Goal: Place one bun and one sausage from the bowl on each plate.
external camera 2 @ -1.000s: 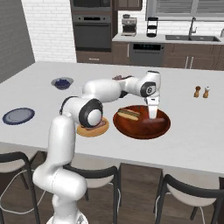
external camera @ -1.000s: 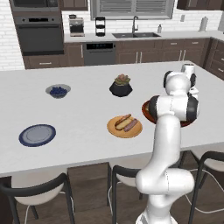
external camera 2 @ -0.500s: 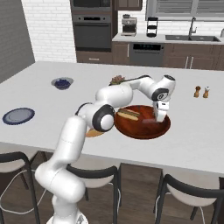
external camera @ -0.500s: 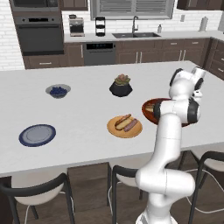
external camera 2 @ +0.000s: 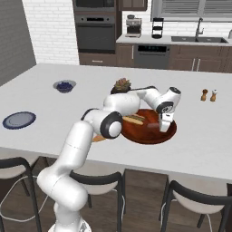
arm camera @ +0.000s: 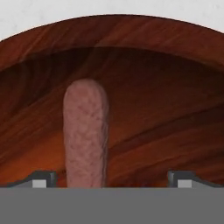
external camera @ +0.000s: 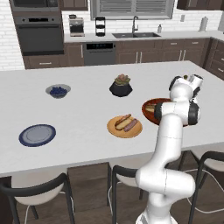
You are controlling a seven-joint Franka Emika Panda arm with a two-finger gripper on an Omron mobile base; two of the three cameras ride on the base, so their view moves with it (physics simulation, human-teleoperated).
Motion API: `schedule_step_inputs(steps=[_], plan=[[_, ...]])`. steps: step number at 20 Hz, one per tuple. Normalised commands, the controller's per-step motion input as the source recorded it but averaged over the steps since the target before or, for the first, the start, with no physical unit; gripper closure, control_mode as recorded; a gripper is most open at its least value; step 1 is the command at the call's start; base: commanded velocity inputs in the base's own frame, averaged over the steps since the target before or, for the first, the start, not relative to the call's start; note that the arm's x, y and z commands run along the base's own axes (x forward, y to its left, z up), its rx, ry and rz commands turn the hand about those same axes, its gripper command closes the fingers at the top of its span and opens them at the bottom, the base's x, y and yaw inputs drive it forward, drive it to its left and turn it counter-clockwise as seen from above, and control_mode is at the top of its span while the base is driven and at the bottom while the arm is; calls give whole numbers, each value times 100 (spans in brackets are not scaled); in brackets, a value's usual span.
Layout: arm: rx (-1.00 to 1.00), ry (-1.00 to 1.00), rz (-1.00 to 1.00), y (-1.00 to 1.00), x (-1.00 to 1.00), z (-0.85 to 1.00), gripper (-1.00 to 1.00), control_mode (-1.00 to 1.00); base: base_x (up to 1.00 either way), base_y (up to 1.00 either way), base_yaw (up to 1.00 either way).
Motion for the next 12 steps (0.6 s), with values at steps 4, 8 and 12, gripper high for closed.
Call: schedule_step_inputs(steps=[4,8,12], plan=[[2,-1,4,0,53,-19,-100,-100,0,0,0],[0,0,3,0,35,-36,-100,-100,0,0,0],[0,-5,0,4,10,-37,100,-100,0,0,0]])
